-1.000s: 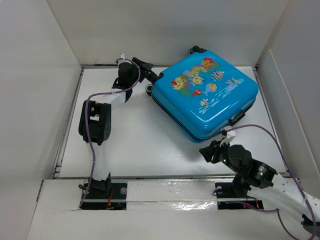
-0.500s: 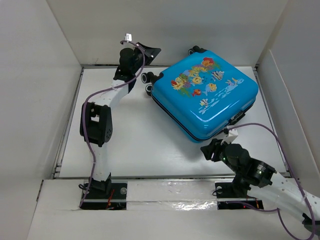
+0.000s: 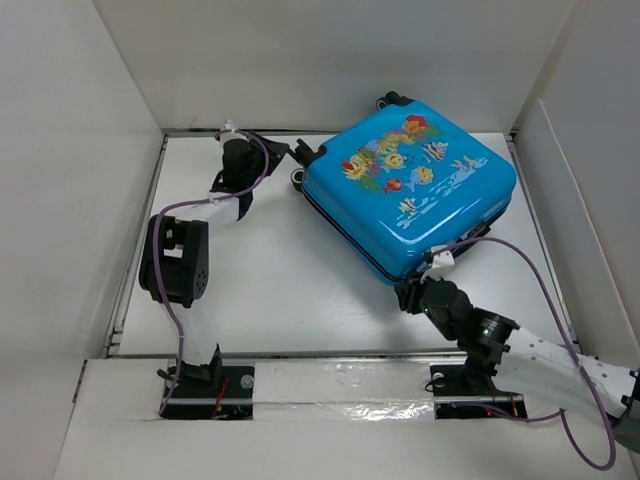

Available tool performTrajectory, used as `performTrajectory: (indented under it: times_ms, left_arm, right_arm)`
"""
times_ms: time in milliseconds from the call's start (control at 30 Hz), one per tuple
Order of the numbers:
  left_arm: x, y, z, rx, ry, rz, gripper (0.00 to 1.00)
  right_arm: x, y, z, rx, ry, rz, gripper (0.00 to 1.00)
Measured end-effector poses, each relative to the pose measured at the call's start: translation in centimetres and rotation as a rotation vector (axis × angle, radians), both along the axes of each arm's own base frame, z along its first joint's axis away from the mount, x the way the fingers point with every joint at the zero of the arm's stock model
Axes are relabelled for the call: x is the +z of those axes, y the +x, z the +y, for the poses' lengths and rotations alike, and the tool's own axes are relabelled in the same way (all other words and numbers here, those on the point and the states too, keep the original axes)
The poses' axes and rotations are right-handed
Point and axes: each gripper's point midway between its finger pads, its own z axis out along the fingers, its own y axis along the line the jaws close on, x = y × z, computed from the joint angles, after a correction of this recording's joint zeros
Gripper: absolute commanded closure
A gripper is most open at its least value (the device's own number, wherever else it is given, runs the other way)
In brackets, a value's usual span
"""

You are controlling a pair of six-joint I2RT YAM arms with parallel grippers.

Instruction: Pack the luggage

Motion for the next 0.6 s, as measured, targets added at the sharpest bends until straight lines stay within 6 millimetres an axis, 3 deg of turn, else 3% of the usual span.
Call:
performTrajectory:
  times_ms: [167, 267, 367, 467, 567, 600]
  left_arm:
    - [-5.6, -2.5, 3.0, 0.072, -0.008, 0.097, 0.66]
    - [-9.9, -5.2, 3.4, 0.084, -0.004, 0.187, 0.67]
    - [-12.6, -7.7, 3.5, 0.087, 0.010, 0.240, 0.75]
    - [-13.6, -10.1, 2.0, 0.064, 0.055, 0.249, 0.78]
    - [-12.8, -12.1, -1.0, 0.002, 0.113, 0.196, 0.81]
    - [-12.2, -13.2, -2.8, -0.042, 0.124, 0.172, 0.81]
  right_arm:
    - [-1.2, 0.6, -0.8, -0.061, -0.056, 0.013, 0.59]
    - [-1.7, 0.7, -1.1, -0.081, -0.070, 0.024, 0.59]
    - [-1.9, 0.7, -1.3, -0.092, -0.076, 0.031, 0.58]
    - [-1.9, 0.7, -1.7, -0.108, -0.078, 0.030, 0.53]
    - [-1.3, 0.8, -1.9, -0.103, -0.076, -0.001, 0.52]
    - [-1.3, 0.8, -2.0, -0.101, -0.075, -0.010, 0.52]
